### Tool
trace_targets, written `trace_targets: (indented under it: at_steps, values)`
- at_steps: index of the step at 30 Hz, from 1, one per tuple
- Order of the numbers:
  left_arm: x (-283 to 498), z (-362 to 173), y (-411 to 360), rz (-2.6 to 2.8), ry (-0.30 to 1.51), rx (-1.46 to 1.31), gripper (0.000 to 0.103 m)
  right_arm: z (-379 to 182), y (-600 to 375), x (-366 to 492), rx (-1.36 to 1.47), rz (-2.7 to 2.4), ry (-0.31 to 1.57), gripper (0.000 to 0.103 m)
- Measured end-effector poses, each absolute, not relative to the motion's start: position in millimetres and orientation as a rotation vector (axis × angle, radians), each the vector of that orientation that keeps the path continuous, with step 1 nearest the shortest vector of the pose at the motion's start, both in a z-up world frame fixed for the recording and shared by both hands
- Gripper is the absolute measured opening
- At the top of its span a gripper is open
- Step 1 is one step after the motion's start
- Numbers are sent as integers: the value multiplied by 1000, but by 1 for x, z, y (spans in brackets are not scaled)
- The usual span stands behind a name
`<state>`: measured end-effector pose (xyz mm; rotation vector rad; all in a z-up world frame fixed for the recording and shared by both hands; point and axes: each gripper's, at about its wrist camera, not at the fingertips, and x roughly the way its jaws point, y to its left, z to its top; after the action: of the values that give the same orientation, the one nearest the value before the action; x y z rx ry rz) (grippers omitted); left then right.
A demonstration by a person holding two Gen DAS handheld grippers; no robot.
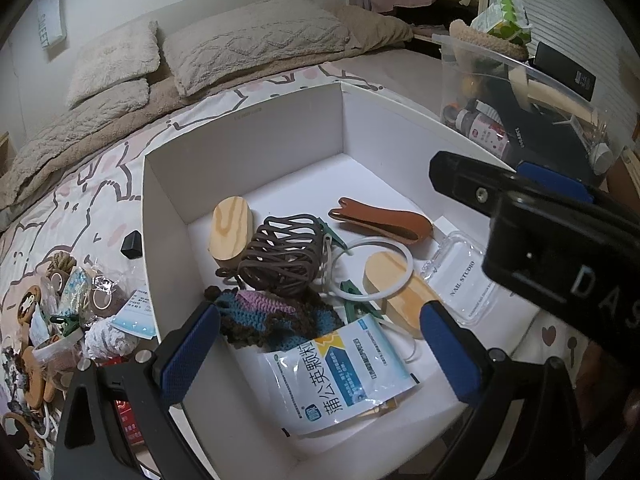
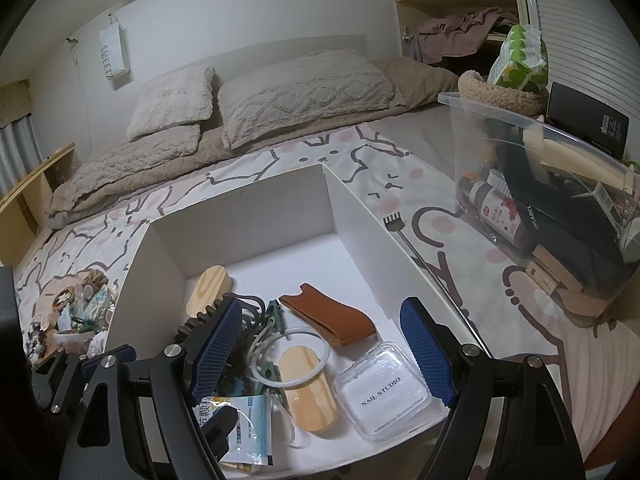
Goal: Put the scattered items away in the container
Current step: 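Withdraw both tools from the box toward the scattered items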
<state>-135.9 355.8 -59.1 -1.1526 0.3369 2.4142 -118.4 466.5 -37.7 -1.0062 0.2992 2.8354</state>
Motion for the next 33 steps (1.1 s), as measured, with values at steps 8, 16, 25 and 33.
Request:
trace_targets:
  at_steps: [8, 16, 25, 33]
  values:
    - [-131, -50, 352, 2436, 327, -1086, 101, -30, 472, -112, -935, 2842, 328, 81]
    - [-136, -38, 331, 2496, 259, -1053, 101, -28, 474, -107, -889, 2828, 313, 82]
    - [-145, -33, 301, 2562, 209, -1042, 101, -24, 465, -108, -840, 2838, 253, 103]
    - [-147, -32, 288, 2567, 187, -1025, 103, -26, 461, -110, -853, 2831, 222, 103]
